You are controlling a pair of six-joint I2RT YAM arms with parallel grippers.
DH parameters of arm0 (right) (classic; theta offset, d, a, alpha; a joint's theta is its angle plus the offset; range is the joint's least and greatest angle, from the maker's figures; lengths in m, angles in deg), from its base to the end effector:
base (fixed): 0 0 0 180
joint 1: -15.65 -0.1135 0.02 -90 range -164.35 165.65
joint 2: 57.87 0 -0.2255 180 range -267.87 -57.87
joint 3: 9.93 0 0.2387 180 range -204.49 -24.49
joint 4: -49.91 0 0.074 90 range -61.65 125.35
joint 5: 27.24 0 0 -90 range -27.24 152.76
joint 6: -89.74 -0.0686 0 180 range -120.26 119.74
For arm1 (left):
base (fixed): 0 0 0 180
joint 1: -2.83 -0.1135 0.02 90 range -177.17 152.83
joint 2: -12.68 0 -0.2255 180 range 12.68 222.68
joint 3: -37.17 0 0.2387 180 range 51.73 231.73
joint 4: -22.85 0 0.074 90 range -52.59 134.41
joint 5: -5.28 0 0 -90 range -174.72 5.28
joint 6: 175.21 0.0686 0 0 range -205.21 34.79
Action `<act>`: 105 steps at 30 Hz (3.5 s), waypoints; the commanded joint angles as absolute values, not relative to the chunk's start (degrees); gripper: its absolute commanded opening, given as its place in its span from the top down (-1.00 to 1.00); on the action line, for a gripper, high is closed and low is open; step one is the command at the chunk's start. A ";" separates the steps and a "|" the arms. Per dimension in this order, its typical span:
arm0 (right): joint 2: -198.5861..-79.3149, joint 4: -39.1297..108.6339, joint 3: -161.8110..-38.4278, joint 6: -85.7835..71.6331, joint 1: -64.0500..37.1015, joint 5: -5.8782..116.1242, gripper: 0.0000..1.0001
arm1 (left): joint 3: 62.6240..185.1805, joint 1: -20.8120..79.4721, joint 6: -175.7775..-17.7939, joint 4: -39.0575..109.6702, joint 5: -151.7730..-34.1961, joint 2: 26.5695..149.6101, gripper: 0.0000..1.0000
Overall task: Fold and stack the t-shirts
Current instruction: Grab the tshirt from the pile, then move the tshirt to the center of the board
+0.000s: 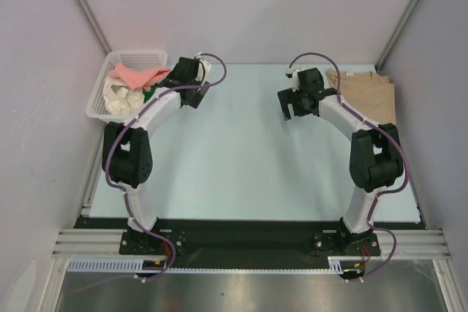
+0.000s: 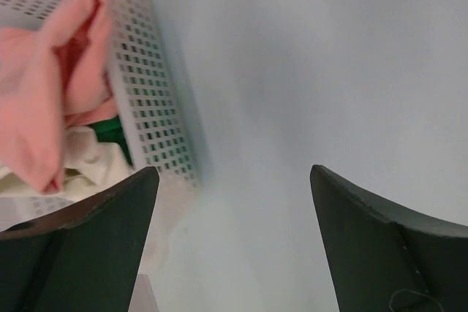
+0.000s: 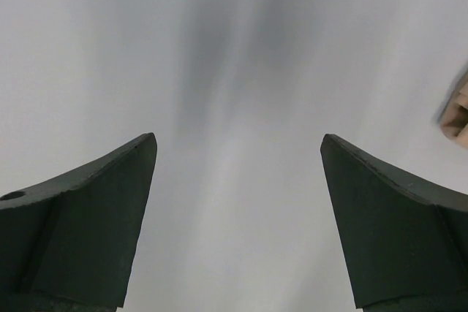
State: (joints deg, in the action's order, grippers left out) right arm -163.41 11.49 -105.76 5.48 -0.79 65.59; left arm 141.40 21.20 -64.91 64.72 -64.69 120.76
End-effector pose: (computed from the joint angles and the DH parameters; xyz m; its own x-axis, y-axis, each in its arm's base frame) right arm 0.3950 0.1130 0.1844 -0.6855 -0.3064 -0.6604 -0.3212 0.9413 -0.1033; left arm 0.4106 -0.1116 0.2127 -0.6133 0.5471 -0.5697 0.3006 0.8287 0.4722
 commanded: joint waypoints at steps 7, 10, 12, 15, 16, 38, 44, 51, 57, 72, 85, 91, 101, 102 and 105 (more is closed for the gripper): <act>-165.18 7.40 -111.06 3.01 1.15 48.00 -1.00 | 153.67 12.77 -58.31 59.29 -55.80 127.90 -0.72; -163.52 8.89 -109.39 2.99 0.89 45.28 -1.00 | 156.75 10.66 -57.70 57.63 -55.98 128.78 -0.65; -163.16 8.28 -108.95 3.60 0.80 43.35 -0.99 | 160.60 10.30 -57.35 57.10 -55.28 130.80 -0.66; -163.51 7.93 -108.86 3.87 1.24 43.25 -0.99 | 165.45 10.13 -58.04 57.54 -54.84 133.53 -0.65; -163.69 7.84 -108.86 3.87 1.41 43.60 -0.99 | 166.16 10.04 -58.22 57.28 -54.58 134.14 -0.65; -161.76 10.21 -106.40 5.80 0.80 47.82 -0.99 | 166.52 8.37 -57.79 59.64 -56.33 138.89 0.19; -161.67 10.56 -106.57 6.15 0.18 48.52 -1.00 | 165.64 7.93 -57.08 60.00 -56.86 139.16 0.23; -161.84 10.74 -106.66 6.59 -0.34 49.23 -0.99 | 165.90 7.05 -55.94 61.40 -58.88 140.91 0.36; -161.84 11.00 -106.57 7.12 -1.13 50.11 -0.99 | 165.99 6.43 -56.29 61.67 -59.58 141.00 0.77; -161.58 13.37 -112.81 8.62 -2.81 58.36 -0.99 | 163.53 10.65 -62.97 61.32 -61.08 129.49 0.99; -164.04 14.61 -121.43 10.90 -2.45 59.95 -0.99 | 164.49 19.34 -65.61 62.37 -61.52 117.90 0.99; -161.76 14.08 -119.24 12.83 -2.63 59.69 -0.99 | 170.38 24.35 -64.99 62.20 -63.54 112.71 0.99; -158.78 13.73 -115.46 14.15 -2.45 60.30 -0.99 | 177.95 32.97 -61.75 61.05 -66.71 108.84 0.99; -158.33 13.64 -115.19 14.41 -2.45 60.22 -0.99 | 177.77 33.41 -61.30 61.31 -67.92 108.57 0.99; -156.31 13.38 -113.61 15.12 -1.67 59.87 -0.99 | 173.48 33.86 -59.98 63.16 -70.91 107.87 0.99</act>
State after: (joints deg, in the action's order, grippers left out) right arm -161.55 12.85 -114.26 13.65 -2.26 59.50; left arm 175.24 33.64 -62.53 64.55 -67.31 110.13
